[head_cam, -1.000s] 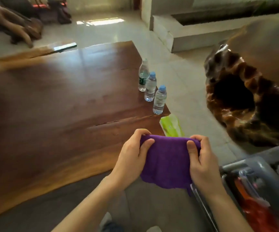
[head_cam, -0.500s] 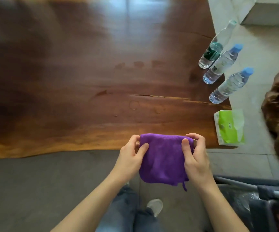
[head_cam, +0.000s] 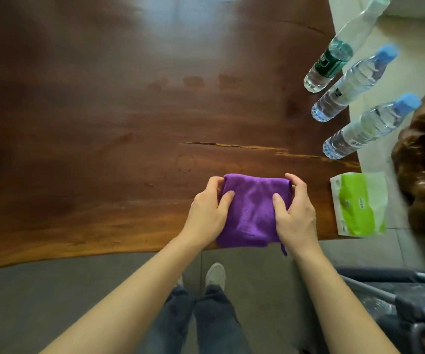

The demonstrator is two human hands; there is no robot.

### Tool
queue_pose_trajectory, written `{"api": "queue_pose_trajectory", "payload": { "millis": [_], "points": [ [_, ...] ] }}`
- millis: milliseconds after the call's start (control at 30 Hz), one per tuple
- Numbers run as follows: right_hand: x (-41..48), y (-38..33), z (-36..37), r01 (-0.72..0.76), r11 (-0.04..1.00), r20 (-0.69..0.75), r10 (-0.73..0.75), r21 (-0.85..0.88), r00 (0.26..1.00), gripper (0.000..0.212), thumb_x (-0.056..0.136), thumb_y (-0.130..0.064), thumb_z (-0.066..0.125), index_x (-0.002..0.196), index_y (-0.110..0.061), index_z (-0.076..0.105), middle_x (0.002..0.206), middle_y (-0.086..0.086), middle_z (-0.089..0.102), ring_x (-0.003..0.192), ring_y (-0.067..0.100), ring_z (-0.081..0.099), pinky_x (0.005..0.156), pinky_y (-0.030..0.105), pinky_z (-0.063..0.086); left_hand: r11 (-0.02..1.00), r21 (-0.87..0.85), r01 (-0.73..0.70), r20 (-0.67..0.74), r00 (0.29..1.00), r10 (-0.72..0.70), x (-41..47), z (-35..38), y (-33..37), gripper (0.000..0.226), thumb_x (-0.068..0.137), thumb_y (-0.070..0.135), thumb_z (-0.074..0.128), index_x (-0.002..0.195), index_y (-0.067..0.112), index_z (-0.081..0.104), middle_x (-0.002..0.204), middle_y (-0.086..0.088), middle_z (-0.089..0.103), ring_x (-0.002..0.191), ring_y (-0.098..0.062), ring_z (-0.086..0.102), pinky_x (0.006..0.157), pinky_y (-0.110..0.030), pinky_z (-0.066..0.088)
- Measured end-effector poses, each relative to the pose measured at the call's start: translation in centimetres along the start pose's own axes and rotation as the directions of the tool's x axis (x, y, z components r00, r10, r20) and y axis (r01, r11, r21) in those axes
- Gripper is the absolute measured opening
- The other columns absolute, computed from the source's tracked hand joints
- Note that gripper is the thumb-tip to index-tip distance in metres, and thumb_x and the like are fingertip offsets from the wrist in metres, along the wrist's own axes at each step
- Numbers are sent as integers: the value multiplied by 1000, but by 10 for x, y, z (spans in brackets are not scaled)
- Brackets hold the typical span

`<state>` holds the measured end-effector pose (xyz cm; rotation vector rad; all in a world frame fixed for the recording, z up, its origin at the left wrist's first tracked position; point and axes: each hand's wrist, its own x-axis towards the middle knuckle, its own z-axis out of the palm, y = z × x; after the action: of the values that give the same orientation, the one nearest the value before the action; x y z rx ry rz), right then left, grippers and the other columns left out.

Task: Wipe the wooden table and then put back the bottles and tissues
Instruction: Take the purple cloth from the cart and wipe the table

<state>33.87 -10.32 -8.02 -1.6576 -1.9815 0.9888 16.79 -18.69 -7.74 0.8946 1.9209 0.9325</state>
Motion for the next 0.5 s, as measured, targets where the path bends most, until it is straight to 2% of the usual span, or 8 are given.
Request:
{"api": "queue_pose_trajectory", "payload": {
  "millis": [200, 267, 333, 400, 500],
  "points": [
    [43, 25, 20, 59, 994, -18, -61, -95, 998, 53, 100, -21, 57, 150, -18, 38, 144, 9, 51, 129, 23, 51, 106, 32, 42, 995, 76, -64, -11, 998, 65, 26, 2, -8, 39, 98, 26, 57, 136, 22, 50, 115, 6, 63, 101, -11, 62, 93, -38, 53],
    [45, 30, 27, 62, 976, -33, -71, -211, 997, 60, 99, -26, 58, 153, -16, 34, 148, 12, 45, 134, 27, 46, 109, 41, 42, 983, 148, -106, -71, 991, 117, 22, -15, -21, 43, 96, 22, 60, 138, 17, 51, 121, 2, 62, 108, -11, 60, 97, -35, 50],
    [41, 31, 35, 103, 916, -74, -142, -387, 987, 63, 98, -35, 55, 153, -15, 32, 156, 16, 34, 143, 33, 34, 113, 53, 35, 951, 279, -133, -160, 970, 183, 13, -45, -42, 42, 96, 20, 61, 136, 14, 53, 127, -2, 60, 116, -14, 57, 103, -30, 45],
    [33, 30, 46, 181, 868, -55, -232, -462, 971, 65, 97, -46, 48, 154, -19, 31, 163, 16, 22, 151, 33, 20, 118, 54, 23, 897, 434, -82, -265, 940, 214, -1, -84, -71, 39, 95, 21, 61, 133, 12, 54, 129, -4, 59, 120, -17, 53, 106, -27, 39],
    [18, 28, 69, 261, 823, 57, -270, -505, 961, 68, 98, -55, 40, 157, -22, 29, 168, 14, 13, 156, 33, 7, 124, 53, 8, 820, 562, 108, -391, 908, 149, -28, -138, -117, 43, 94, 23, 61, 134, 8, 54, 136, -11, 54, 127, -26, 48, 108, -36, 36]
  ]
}}
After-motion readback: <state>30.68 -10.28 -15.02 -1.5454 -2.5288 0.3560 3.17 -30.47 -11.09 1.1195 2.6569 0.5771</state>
